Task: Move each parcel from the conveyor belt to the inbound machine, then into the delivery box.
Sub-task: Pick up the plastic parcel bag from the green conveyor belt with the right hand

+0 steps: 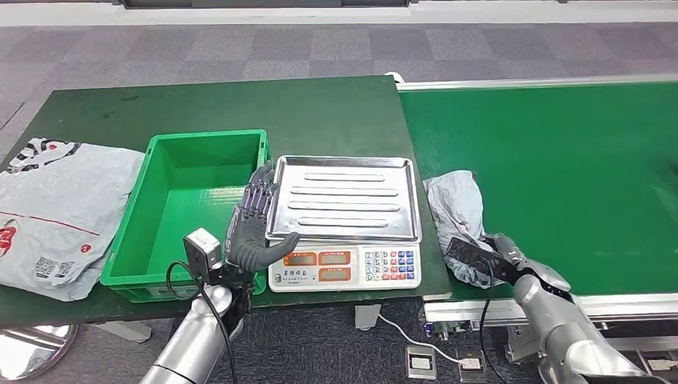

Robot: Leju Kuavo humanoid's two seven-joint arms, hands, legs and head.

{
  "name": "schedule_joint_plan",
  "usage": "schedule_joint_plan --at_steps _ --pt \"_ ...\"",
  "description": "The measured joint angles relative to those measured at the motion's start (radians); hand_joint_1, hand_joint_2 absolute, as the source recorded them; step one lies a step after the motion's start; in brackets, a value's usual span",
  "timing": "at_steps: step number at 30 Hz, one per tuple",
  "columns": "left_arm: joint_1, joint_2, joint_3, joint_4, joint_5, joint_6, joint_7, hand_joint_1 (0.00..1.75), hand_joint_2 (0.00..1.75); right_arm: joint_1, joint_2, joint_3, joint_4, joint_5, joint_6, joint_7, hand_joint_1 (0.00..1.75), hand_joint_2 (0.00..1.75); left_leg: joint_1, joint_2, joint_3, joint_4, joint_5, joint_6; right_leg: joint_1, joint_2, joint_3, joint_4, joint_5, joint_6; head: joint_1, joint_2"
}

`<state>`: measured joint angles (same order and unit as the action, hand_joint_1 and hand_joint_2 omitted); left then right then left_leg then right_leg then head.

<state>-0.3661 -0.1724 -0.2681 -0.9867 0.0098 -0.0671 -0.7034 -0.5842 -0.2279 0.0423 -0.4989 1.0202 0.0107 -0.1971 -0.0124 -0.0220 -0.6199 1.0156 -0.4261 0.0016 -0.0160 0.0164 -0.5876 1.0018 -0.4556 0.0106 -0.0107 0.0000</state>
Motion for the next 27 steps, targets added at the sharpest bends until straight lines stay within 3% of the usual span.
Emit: schedule_joint_plan --at_steps 11,16,22,24,27 --pt "0.013 0.000 0.004 -0.006 0.005 -0.005 0.000 0.00 1.75 0.011 0.010 0.001 -0.019 0.002 -0.019 0.017 1.75 1.75 0.000 0.000 0.000 0.000 0.000 0.000 0.000 0.000 0.000 0.000 0.000 0.000 0.000 0.000" --pt "0.013 -0.001 0.012 -0.005 0.009 -0.034 0.000 0.00 1.75 0.045 0.008 0.004 -0.059 -0.014 -0.086 0.050 1.75 1.75 0.000 -0.001 0.000 0.000 0.000 0.000 0.000 -0.001 0.000 0.000 0.000 0.000 0.000 0.000" --pt "0.013 -0.001 0.022 -0.002 0.007 -0.038 0.000 0.00 1.75 0.137 -0.009 -0.026 -0.252 -0.172 -0.345 0.031 1.75 1.75 -0.001 -0.001 -0.001 0.000 0.000 0.000 -0.001 -0.001 -0.002 0.000 0.000 0.000 0.000 0.000" --pt "0.012 -0.003 0.023 0.000 0.004 -0.038 0.000 0.00 1.75 0.181 -0.020 -0.079 -0.370 -0.290 -0.451 -0.037 1.75 1.75 -0.001 -0.003 -0.001 0.000 0.000 0.001 -0.001 -0.003 -0.001 -0.001 -0.001 0.001 0.000 0.000" --pt "0.010 -0.008 0.023 0.006 -0.004 -0.038 0.000 0.00 1.75 0.268 -0.028 -0.198 -0.587 -0.520 -0.617 -0.232 1.75 1.75 -0.001 -0.007 -0.002 0.000 -0.001 0.002 -0.001 -0.008 0.000 -0.001 -0.003 0.002 0.000 0.000"
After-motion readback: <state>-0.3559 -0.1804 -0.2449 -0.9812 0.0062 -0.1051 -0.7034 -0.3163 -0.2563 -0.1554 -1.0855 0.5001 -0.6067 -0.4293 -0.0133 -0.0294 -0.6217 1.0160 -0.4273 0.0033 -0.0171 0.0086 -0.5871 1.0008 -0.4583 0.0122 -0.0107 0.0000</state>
